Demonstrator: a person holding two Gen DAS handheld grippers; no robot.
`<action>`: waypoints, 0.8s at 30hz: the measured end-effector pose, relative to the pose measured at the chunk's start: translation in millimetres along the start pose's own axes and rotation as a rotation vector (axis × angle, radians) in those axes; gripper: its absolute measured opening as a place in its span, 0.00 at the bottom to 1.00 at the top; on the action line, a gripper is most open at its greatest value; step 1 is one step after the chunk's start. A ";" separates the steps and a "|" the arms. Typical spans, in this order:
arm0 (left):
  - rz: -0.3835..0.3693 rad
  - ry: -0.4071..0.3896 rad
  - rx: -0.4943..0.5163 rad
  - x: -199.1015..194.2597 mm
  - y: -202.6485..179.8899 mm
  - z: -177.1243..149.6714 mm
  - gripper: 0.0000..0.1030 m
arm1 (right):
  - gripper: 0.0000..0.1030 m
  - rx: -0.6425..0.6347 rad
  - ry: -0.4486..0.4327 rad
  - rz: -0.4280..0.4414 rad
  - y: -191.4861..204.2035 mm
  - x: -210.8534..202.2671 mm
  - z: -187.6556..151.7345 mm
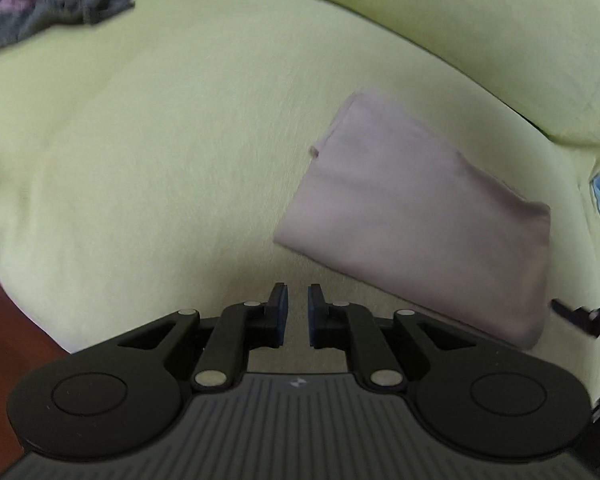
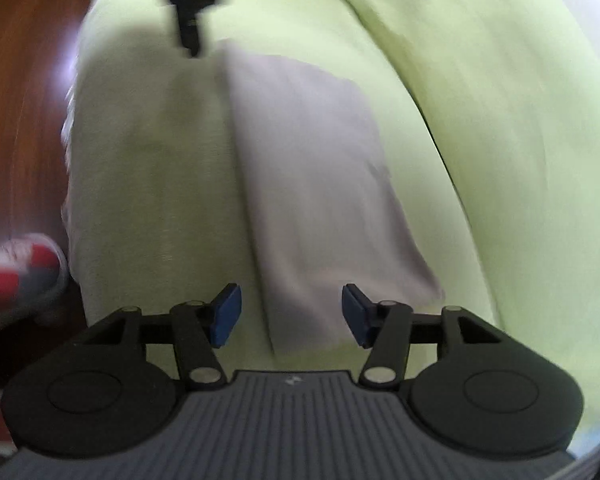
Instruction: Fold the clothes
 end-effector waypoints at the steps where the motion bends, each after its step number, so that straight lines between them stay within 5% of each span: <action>1: 0.000 -0.012 0.005 -3.8 0.9 2.8 0.11 | 0.50 0.137 0.007 0.036 -13.1 -3.8 0.1; 2: -0.014 -0.015 -0.003 -5.0 2.8 11.2 0.13 | 0.50 0.235 0.011 0.058 -20.9 -5.1 -1.3; 6: -0.060 0.024 -0.034 -7.7 -0.1 22.7 0.16 | 0.50 1.088 0.033 0.258 -58.4 -12.0 -42.3; 8: -0.072 0.058 -0.037 -6.6 -0.8 28.9 0.36 | 0.50 1.295 0.023 0.300 -55.7 -12.9 -59.2; 10: -0.051 0.073 0.029 -5.8 -6.8 33.2 0.37 | 0.50 1.639 0.014 0.305 -37.4 -7.1 -78.2; 12: -0.013 0.079 0.240 -2.9 -21.6 34.3 0.37 | 0.50 1.852 -0.018 0.267 -12.5 -0.1 -84.8; 15: -0.073 0.121 0.459 1.8 -35.8 32.9 0.37 | 0.50 2.089 -0.068 0.165 5.8 5.4 -91.8; 20: -0.164 0.156 0.624 6.8 -44.0 35.6 0.37 | 0.50 2.298 -0.177 0.020 16.1 8.6 -104.5; 22: -0.197 0.165 0.656 8.3 -46.0 34.8 0.38 | 0.40 2.263 -0.182 -0.024 15.3 10.4 -100.9; 23: -0.197 0.176 0.673 11.3 -46.7 32.7 0.38 | 0.22 2.241 -0.180 -0.036 15.4 12.8 -96.6; 24: -0.193 0.191 0.694 15.0 -47.2 29.7 0.38 | 0.14 2.206 -0.178 -0.043 12.5 13.3 -96.6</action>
Point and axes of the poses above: each gripper's, at about its wrist camera, not at the fingertips, and x roughly the way its jaws point, y to its left, z to its top, the point moved 3 cm from there along x, roughly the way its jaws point
